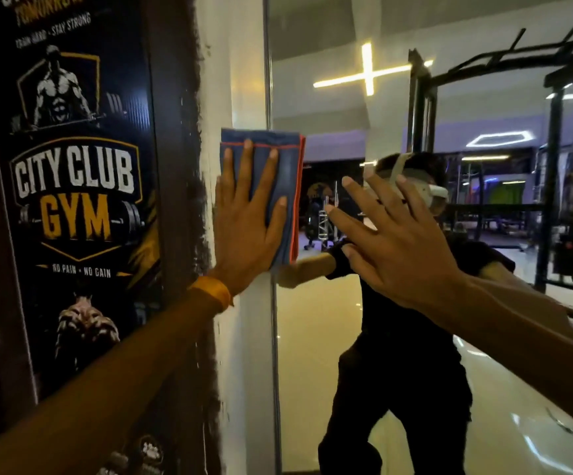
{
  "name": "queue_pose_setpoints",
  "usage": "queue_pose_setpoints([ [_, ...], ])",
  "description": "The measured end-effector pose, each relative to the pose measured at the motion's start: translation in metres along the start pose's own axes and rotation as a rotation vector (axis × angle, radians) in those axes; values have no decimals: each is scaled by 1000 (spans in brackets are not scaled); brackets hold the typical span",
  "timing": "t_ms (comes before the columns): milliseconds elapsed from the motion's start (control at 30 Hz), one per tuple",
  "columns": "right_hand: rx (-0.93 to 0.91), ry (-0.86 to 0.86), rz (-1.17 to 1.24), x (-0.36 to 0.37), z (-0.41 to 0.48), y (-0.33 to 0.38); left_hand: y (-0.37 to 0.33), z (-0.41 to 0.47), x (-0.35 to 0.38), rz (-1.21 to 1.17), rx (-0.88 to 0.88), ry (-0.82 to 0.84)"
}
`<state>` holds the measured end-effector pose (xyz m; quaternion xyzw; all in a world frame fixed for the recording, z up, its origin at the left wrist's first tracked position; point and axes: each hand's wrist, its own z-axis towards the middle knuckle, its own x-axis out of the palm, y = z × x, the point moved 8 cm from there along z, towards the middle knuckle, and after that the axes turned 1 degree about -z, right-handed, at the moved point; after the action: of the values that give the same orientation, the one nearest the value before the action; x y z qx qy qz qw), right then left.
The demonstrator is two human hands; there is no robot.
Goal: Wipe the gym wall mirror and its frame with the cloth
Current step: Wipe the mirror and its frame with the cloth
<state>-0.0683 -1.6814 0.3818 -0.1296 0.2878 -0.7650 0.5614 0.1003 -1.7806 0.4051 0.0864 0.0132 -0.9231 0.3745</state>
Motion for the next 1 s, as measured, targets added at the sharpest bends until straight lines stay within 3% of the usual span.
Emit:
queue_pose_setpoints([
  [100, 3, 15, -3, -2, 35, -16, 4, 47, -4, 9, -38, -26],
  [167, 8, 29, -8, -2, 47, -20, 3, 33, -2, -15, -43, -8],
  [367, -37, 144, 8, 1, 35, -19, 2, -130, 28, -66, -78, 404],
  [433, -74, 159, 18, -5, 39, -25, 3, -91, 17, -127, -81, 328],
  [633, -86, 167, 24, -18, 91, -63, 8, 143, -23, -46, -54, 70],
  [733, -11, 194, 52, -22, 118, -83, 10, 129, -17, -35, -31, 124],
  [900, -11, 254, 78, -23, 116, -82, 1, -3, -1, -49, -73, 392],
  [1000, -23, 286, 111, -25, 119, -84, 1, 40, -11, -109, -126, 339],
])
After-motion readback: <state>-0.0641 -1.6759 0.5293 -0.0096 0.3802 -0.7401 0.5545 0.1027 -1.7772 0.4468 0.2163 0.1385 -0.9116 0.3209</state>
